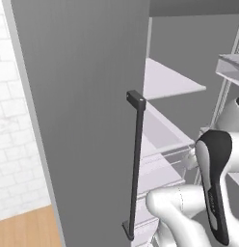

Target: Place one potato and one chicken drumstick in each tupperware on the nearby counter, to pack two identical lunches.

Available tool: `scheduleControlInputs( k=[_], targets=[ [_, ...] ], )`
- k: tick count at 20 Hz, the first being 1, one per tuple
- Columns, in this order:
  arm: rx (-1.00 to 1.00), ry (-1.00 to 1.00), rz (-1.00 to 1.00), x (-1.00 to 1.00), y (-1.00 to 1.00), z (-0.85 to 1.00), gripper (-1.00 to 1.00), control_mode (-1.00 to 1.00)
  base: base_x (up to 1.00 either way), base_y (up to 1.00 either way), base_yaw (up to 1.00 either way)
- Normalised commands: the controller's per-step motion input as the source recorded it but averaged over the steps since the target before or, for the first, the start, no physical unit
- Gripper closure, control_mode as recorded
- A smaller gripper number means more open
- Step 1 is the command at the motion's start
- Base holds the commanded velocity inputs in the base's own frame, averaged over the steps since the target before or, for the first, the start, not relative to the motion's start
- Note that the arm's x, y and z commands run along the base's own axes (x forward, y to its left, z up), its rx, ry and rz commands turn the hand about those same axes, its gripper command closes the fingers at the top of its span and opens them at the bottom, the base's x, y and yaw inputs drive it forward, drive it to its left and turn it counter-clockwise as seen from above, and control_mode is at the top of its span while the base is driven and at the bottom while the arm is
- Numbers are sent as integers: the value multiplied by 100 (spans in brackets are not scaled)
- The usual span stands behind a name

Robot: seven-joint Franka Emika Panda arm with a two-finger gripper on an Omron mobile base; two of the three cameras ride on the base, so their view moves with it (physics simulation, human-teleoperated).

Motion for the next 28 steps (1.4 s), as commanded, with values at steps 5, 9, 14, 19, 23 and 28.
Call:
scheduleControlInputs(
  k=[5,9,14,19,23,28],
  targets=[
    [0,0,0,0,0,0,100,100,-100,11,3],
    [0,0,0,0,0,0,100,100,-100,0,1],
    [0,0,0,0,0,0,100,100,-73,-71,0],
    [0,0,0,0,0,0,100,100,3,-100,0],
    [0,0,0,0,0,0,100,100,38,-100,0],
    [0,0,0,0,0,0,100,100,65,-100,0]
  ],
)
